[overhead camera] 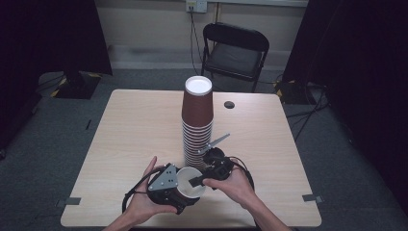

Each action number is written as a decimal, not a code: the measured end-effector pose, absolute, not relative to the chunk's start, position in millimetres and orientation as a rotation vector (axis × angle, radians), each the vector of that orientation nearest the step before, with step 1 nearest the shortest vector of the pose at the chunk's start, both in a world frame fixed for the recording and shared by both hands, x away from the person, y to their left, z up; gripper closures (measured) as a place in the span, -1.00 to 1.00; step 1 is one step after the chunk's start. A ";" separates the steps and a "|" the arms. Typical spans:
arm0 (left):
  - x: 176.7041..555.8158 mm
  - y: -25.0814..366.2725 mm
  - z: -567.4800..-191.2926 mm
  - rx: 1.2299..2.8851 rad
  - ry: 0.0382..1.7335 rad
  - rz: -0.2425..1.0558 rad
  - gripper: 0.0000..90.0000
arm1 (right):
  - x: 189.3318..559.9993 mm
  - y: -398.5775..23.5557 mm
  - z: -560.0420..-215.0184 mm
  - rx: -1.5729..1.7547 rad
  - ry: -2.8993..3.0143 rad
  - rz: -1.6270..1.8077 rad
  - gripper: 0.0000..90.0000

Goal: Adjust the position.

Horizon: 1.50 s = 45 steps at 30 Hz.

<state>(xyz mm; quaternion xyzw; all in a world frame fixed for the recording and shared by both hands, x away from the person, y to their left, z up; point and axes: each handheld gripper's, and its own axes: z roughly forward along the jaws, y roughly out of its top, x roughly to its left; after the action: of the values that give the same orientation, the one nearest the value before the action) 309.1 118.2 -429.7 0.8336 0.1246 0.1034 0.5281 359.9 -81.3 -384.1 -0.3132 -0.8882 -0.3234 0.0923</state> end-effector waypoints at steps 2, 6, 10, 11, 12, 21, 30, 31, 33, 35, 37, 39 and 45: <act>309.5 120.5 -429.9 1.987 0.311 0.257 -0.77 | 359.6 -83.1 -383.9 -0.934 -2.633 -0.979 0.33; 309.8 124.3 -430.3 1.981 0.322 0.265 -0.77 | 359.5 -88.0 -381.6 -0.947 -2.614 -1.021 0.32; 310.6 128.7 -430.8 1.974 0.338 0.269 -0.77 | 359.3 -93.2 -379.5 -0.962 -2.604 -1.075 0.31; 311.0 130.1 -430.8 1.969 0.347 0.276 -0.77 | 359.3 -94.4 -379.0 -0.962 -2.604 -1.090 0.30; 312.0 131.6 -431.0 1.965 0.351 0.277 -0.77 | 359.2 -95.8 -378.4 -0.970 -2.605 -1.098 0.29; 317.2 138.4 -430.9 1.940 0.423 0.259 -0.76 | 358.8 -113.6 -376.6 -1.023 -2.589 -1.214 0.17; 325.7 156.3 -424.3 1.869 0.494 0.292 -0.76 | 357.7 -143.6 -385.2 -1.102 -2.557 -1.287 0.12; 325.8 157.4 -423.9 1.856 0.504 0.284 -0.76 | 357.4 -147.0 -386.2 -1.114 -2.553 -1.295 0.12; 327.9 162.9 -421.8 1.849 0.518 0.300 -0.76 | 357.0 -152.6 -387.9 -1.136 -2.545 -1.307 0.12; 329.6 167.3 -420.3 1.837 0.530 0.306 -0.76 | 356.2 -159.3 -389.4 -1.159 -2.535 -1.330 0.11; 329.7 170.1 -418.6 1.835 0.543 0.329 -0.76 | 355.9 -163.9 -391.1 -1.177 -2.533 -1.319 0.11; 331.4 172.7 -417.0 1.834 0.535 0.316 -0.76 | 355.9 -167.8 -392.9 -1.200 -2.527 -1.310 0.09; 335.5 179.7 -413.6 1.791 0.571 0.336 -0.76 | 354.6 -178.8 -397.5 -1.245 -2.515 -1.334 0.09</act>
<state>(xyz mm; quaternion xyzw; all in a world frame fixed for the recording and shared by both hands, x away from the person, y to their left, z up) 335.5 179.7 -413.6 0.7655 0.2441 0.1435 0.5777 354.6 -178.8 -397.5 -0.4006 -0.8093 -0.4293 0.0175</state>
